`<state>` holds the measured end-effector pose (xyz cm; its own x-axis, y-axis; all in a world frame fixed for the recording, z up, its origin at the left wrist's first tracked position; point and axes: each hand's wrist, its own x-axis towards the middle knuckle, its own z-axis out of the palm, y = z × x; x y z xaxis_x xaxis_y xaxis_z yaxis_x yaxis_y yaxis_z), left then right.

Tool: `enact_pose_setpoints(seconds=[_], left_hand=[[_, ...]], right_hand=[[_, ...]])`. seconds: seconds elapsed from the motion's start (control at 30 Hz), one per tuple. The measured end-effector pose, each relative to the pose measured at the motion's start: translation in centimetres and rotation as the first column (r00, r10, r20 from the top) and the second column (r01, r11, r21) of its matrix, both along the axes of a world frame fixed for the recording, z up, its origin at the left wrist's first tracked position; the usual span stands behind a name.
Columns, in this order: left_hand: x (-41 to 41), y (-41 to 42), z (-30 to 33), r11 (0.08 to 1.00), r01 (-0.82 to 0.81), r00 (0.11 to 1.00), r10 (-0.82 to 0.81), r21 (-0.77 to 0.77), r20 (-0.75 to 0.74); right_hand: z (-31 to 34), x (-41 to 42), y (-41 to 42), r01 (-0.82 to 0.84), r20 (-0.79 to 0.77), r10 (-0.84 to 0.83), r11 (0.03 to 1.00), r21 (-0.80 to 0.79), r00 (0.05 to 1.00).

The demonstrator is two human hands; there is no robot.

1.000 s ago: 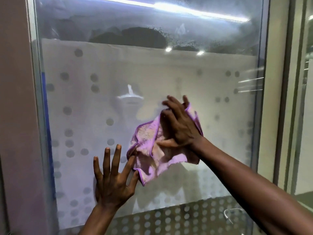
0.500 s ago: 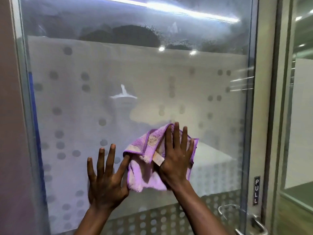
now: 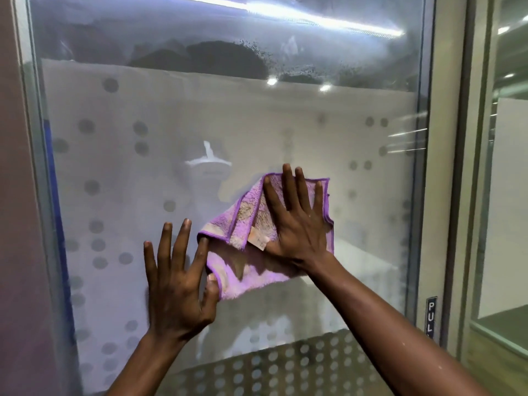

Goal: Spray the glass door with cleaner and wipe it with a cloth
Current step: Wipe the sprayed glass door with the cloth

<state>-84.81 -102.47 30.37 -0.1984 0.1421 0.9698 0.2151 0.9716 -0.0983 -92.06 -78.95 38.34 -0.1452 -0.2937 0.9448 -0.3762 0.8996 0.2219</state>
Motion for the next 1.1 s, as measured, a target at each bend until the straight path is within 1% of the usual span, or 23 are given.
enact_pose_setpoints(seconds=[0.1, 0.17, 0.23, 0.27, 0.33, 0.4, 0.43, 0.5, 0.53, 0.63, 0.73, 0.8, 0.87, 0.93, 1.03, 1.1], left_hand=[[0.3, 0.9, 1.2, 0.998, 0.050, 0.994, -0.047, 0.034, -0.097], [0.3, 1.7, 1.2, 0.998, 0.057, 0.981, -0.054, 0.014, -0.188], [0.0, 2.2, 1.0, 0.997, 0.056, 0.965, -0.065, -0.046, -0.252], [-0.1, 2.2, 1.0, 0.995, 0.054, 0.963, -0.074, -0.083, -0.258], [-0.5, 1.7, 1.1, 0.988, 0.080, 0.968, -0.109, -0.134, -0.226], [-0.6, 0.9, 1.4, 0.981, 0.125, 0.973, -0.151, -0.149, -0.177], [-0.6, 0.5, 1.6, 0.977, 0.146, 0.973, -0.170, -0.152, -0.158], [-0.4, -0.4, 2.4, 0.974, 0.170, 0.975, -0.189, -0.152, -0.119], [-0.4, -0.9, 2.9, 0.975, 0.167, 0.979, -0.181, -0.149, -0.088], [-0.4, -1.8, 4.4, 0.988, 0.100, 0.995, -0.101, -0.118, -0.007], [-0.5, -1.7, 5.2, 0.993, 0.087, 0.996, -0.088, -0.074, -0.008], [-0.6, -1.4, 5.6, 0.994, 0.095, 0.995, -0.096, -0.049, -0.012], [-0.7, -1.3, 5.8, 0.995, 0.092, 0.996, -0.092, -0.037, -0.007], [-0.7, -1.3, 6.0, 0.995, 0.091, 0.996, -0.091, -0.032, -0.003], [-0.5, -1.6, 6.5, 0.991, 0.130, 0.991, -0.129, -0.029, 0.022], [0.2, -2.2, 7.1, 0.978, 0.204, 0.977, -0.200, -0.041, 0.069]], right_hand=[[0.2, 0.0, 0.4, -0.021, -0.153, 0.030, 0.998, 0.059, 0.988], [-0.3, -0.4, 0.7, -0.006, -0.244, 0.025, 0.997, 0.081, 0.969], [-0.5, -0.8, 0.9, 0.012, -0.257, 0.014, 0.995, 0.098, 0.966], [-0.6, -0.9, 1.0, 0.018, -0.246, 0.012, 0.993, 0.118, 0.969], [-0.6, -0.8, 1.1, -0.008, -0.212, 0.045, 0.985, 0.173, 0.976], [-0.8, -0.5, 0.9, -0.110, -0.167, 0.147, 0.971, 0.214, 0.975], [-1.1, -0.5, 0.7, -0.151, -0.170, 0.195, 0.959, 0.238, 0.966], [-1.5, -0.5, 0.3, -0.162, -0.230, 0.238, 0.938, 0.306, 0.944], [-1.7, -0.4, 0.0, -0.144, -0.253, 0.230, 0.937, 0.319, 0.940], [-2.1, -0.3, -0.7, -0.129, -0.256, 0.223, 0.932, 0.339, 0.940], [-2.5, -0.1, -1.2, -0.133, -0.222, 0.234, 0.910, 0.393, 0.947], [-2.5, 0.3, -1.1, -0.141, -0.145, 0.237, 0.864, 0.483, 0.961], [-2.4, 0.7, -0.8, -0.173, -0.074, 0.264, 0.796, 0.580, 0.962], [-2.4, 0.8, -0.7, -0.164, -0.061, 0.265, 0.744, 0.648, 0.962], [-2.5, 0.6, -0.6, -0.139, -0.096, 0.264, 0.743, 0.655, 0.960], [-2.5, 0.6, -0.7, -0.145, -0.104, 0.267, 0.763, 0.630, 0.958]])
